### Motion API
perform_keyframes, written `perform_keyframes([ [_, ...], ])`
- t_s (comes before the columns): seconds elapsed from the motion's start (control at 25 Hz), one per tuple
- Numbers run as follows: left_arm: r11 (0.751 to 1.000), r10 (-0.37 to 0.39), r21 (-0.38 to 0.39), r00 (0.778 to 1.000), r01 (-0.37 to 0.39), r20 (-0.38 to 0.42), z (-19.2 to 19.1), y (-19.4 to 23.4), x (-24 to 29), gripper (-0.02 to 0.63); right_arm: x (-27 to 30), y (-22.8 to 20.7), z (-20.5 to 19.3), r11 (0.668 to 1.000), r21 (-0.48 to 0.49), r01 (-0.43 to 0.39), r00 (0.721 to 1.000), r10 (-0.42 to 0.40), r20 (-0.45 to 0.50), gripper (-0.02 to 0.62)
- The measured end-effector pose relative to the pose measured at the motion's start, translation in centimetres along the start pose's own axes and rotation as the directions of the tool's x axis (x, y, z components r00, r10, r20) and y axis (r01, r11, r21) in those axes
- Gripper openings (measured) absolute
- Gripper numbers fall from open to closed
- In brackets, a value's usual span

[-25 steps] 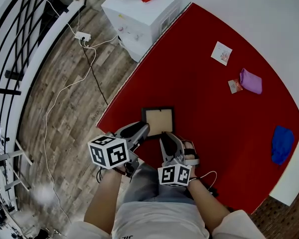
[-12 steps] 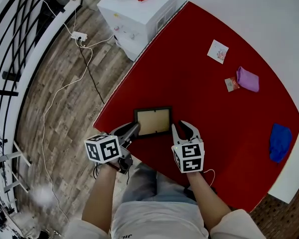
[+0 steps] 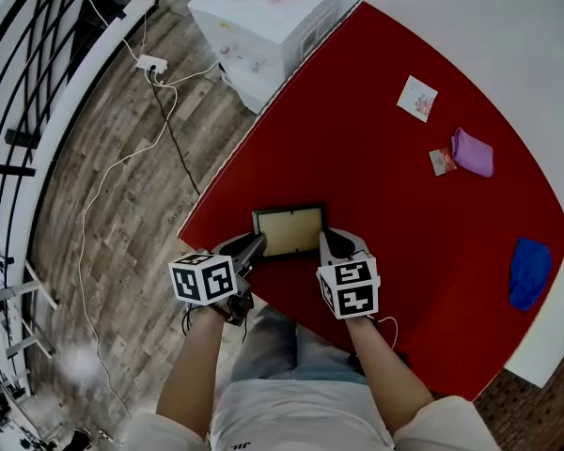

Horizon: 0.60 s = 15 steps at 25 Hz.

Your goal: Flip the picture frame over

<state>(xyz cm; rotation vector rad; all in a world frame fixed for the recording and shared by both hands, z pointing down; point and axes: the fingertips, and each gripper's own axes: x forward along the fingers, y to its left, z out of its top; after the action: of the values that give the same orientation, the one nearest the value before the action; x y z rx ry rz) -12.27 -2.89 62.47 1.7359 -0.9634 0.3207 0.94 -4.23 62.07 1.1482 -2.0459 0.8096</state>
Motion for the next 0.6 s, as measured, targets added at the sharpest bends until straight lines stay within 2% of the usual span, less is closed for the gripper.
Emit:
perform_keyframes([
  [0.24,0.985,0.147,0.09,0.989,-0.146,-0.014,-0.1,0.9,0.7,0.087,0.5,-0.1,-0.2,1.0,-0.016,0.019,1.0,-0.019,-0.015,0.005],
  [0.36,0.953,0.25,0.178,0.968,-0.247,0.004,0.2,1.6,0.9,0.087,0.7,-0.1,-0.4,0.999,-0.021,0.028,0.999,-0.028,-0.023,0.005],
  [0.6,0.919,0.31,0.247,0.95,-0.307,0.027,0.3,2.1,1.1,0.067,0.7,0.3,-0.1,0.999,-0.035,0.038,0.999,-0.038,-0.01,0.005],
])
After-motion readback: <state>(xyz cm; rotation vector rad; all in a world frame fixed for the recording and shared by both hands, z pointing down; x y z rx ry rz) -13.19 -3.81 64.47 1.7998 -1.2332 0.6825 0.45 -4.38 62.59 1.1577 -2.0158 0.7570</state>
